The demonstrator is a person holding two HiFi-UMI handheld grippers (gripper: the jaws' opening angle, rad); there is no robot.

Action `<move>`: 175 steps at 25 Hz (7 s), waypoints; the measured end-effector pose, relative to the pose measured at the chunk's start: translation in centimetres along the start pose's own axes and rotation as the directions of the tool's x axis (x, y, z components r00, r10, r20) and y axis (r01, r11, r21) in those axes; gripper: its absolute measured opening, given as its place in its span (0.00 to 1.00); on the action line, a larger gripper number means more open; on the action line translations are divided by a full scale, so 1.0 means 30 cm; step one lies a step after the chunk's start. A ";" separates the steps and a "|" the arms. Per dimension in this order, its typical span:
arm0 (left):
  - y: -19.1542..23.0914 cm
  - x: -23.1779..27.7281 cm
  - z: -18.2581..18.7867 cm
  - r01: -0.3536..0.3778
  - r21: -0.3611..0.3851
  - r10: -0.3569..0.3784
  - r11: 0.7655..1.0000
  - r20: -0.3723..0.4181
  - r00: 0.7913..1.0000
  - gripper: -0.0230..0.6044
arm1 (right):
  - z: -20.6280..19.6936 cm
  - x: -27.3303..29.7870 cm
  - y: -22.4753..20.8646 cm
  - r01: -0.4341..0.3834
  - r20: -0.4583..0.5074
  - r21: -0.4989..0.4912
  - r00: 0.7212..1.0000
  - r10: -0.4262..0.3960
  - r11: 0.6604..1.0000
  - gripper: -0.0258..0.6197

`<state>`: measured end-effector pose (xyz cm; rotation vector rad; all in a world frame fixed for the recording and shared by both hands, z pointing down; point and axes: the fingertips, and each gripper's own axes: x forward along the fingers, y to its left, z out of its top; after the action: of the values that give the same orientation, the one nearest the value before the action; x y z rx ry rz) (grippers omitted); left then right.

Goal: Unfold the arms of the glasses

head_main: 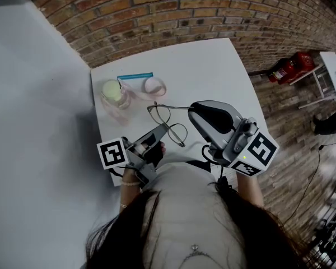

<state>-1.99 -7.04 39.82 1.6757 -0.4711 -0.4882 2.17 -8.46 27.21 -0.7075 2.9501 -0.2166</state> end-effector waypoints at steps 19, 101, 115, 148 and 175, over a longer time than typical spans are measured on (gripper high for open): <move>0.009 0.018 -0.051 -0.005 -0.008 0.004 1.000 -0.089 0.996 0.07 | 0.018 -0.020 -0.040 0.038 0.025 0.004 0.999 -0.038 0.999 0.11; -0.033 0.008 -0.021 -0.030 0.104 0.033 0.994 -0.025 0.999 0.07 | -0.143 0.058 0.030 -0.034 -0.132 0.051 0.990 0.041 0.998 0.11; -0.041 0.006 -0.003 -0.032 0.280 0.044 0.960 -0.037 0.998 0.07 | -0.203 0.101 0.064 -0.071 -0.194 0.080 0.977 0.085 0.994 0.11; -0.053 0.004 0.025 -0.098 0.492 0.102 0.865 0.019 0.995 0.07 | -0.254 0.138 0.075 -0.075 -0.281 0.113 0.954 0.104 0.991 0.09; -0.036 -0.033 0.084 -0.102 0.339 0.063 0.935 0.124 0.990 0.07 | -0.163 0.117 0.056 -0.042 -0.202 0.043 0.978 0.050 0.998 0.08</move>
<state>-4.18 -8.37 38.45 1.9614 -0.7410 -0.4571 -2.32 -8.03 31.53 -0.6474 3.1412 -0.3621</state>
